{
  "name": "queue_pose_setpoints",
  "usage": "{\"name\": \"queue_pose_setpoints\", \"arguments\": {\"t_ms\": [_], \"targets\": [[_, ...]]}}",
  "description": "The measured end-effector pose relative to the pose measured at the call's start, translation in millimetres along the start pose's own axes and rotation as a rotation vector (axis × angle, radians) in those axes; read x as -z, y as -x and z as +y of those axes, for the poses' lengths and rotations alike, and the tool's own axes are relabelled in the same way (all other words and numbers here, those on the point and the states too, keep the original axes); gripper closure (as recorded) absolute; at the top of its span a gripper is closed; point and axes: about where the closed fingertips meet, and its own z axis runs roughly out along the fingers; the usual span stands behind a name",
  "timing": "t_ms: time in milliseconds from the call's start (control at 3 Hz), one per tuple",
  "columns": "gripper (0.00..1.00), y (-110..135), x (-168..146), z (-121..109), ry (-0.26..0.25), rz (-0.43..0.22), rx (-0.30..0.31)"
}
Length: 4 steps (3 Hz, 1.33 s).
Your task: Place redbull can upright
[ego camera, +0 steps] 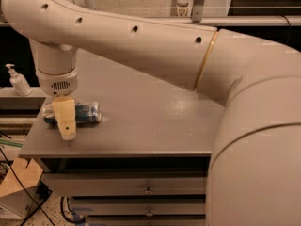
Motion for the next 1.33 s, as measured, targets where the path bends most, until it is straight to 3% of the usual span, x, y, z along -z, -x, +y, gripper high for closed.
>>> {"name": "queue_pose_setpoints", "arguments": {"t_ms": [333,1333], "targets": [[0.18,-0.6,-8.4,3.3,0.015,0.002,-0.027],[0.88,12.1,0.1,5.7,-0.002,-0.057,-0.042]]}}
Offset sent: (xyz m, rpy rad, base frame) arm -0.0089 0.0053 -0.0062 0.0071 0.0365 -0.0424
